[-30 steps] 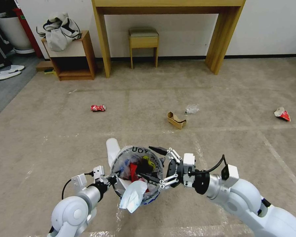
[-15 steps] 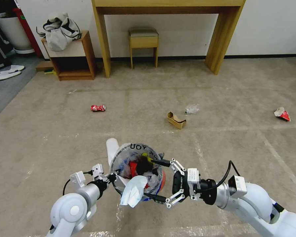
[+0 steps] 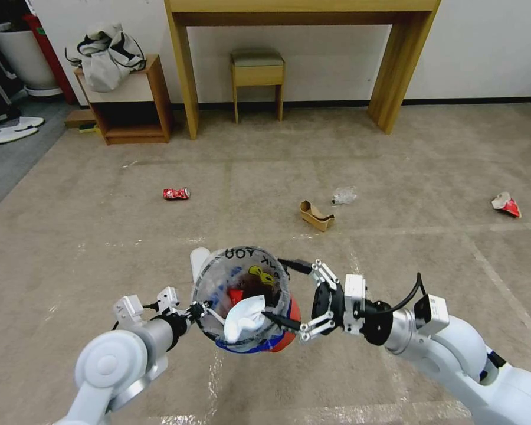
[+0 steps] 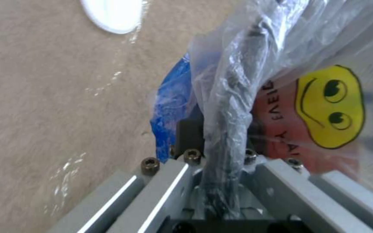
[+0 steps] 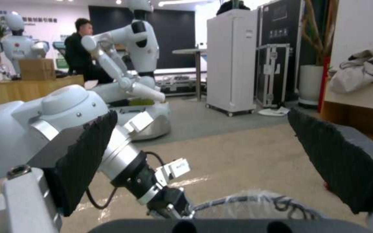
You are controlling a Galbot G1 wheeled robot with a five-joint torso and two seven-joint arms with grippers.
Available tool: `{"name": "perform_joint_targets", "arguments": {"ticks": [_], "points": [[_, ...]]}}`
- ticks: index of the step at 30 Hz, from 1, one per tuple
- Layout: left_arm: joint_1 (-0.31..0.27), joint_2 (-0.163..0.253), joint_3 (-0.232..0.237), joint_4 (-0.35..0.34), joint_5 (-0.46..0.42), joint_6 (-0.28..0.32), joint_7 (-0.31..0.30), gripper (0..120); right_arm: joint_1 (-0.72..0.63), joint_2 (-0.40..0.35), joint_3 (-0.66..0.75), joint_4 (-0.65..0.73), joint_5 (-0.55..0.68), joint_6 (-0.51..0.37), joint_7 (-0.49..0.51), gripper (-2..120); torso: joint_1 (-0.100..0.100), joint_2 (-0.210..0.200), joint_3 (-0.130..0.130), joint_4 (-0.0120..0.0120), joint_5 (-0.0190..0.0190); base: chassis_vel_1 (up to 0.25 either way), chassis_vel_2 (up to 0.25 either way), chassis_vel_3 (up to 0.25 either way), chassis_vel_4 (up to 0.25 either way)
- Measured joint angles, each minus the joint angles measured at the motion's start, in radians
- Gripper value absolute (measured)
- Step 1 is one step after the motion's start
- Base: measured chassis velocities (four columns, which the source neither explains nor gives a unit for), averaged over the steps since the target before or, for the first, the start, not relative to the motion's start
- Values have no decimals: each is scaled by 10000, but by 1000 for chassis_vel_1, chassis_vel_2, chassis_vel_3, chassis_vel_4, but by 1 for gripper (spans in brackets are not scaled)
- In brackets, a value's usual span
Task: Pick up the trash bin and place the garbage on the floor into it.
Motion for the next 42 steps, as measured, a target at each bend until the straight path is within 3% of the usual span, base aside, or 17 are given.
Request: {"name": "perform_joint_targets", "arguments": {"ticks": [1, 7, 12, 16, 22, 31, 42], "points": [[-195, -6, 34, -65, -404, -117, -827, 0, 58, 53, 9, -33, 74, -11, 28, 100, 1, 0, -1, -2, -1, 0, 0, 0, 0], [-376, 62, -4, -79, -627, -142, -1496, 0, 86, 94, 87, -76, 187, -16, 58, 100, 0, 0, 0, -4, -1, 0, 0, 0, 0], [-300, 574, -117, -92, -497, 94, -2407, 0, 123, 203, 169, -221, 338, -10, 74, 100, 0, 0, -1, -1, -2, 0, 0, 0, 0], [-258, 565, -127, 18, -553, 178, -2521, 0, 202, 306, 106, -301, 338, -6, 76, 100, 0, 0, -1, -2, -1, 0, 0, 0, 0], [-228, 374, -38, 118, -283, 216, -2424, 0, 251, 319, 163, -313, 407, 12, 125, 100, 0, 0, -1, -3, 0, 0, 0, 0, 0], [75, 152, -98, 375, 1139, 323, -1708, 0, 247, 512, 129, -652, 270, 13, 715, 100, 0, 0, -2, -3, 0, 0, 0, 0, 0], [1096, 129, -666, 341, 3870, 521, -54, 0, 253, 914, 124, -1438, -548, 108, 1510, 100, 0, 0, -2, -3, -1, 0, 0, 0, 0]]}}
